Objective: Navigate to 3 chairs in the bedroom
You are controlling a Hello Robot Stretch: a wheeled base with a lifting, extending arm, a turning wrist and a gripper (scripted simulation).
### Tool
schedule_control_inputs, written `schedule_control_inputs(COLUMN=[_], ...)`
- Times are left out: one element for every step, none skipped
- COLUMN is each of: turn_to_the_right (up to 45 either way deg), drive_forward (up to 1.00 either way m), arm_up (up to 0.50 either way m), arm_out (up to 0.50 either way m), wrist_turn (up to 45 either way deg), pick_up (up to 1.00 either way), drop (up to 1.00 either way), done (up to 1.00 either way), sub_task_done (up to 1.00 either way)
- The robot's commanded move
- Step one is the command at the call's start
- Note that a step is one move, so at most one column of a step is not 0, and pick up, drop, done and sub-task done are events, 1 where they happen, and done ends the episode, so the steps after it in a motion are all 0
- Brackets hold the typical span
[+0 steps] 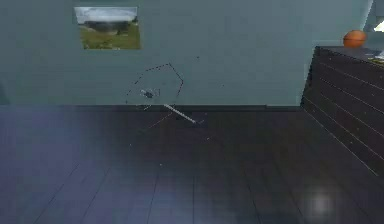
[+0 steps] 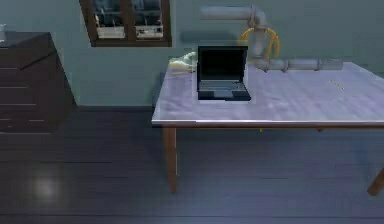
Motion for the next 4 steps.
schedule_control_inputs(turn_to_the_right=[-45.0,-42.0,0.0,-3.0], drive_forward=[0.00,0.00,1.00,0.00], arm_up=[0.00,0.00,0.00,0.00], arm_out=[0.00,0.00,0.00,0.00], wrist_turn=[0.0,0.0,0.0,0.0], pick_up=[0.00,0.00,0.00,0.00], drop=[0.00,0.00,0.00,0.00], done=[0.00,0.00,0.00,0.00], sub_task_done=[0.00,0.00,0.00,0.00])
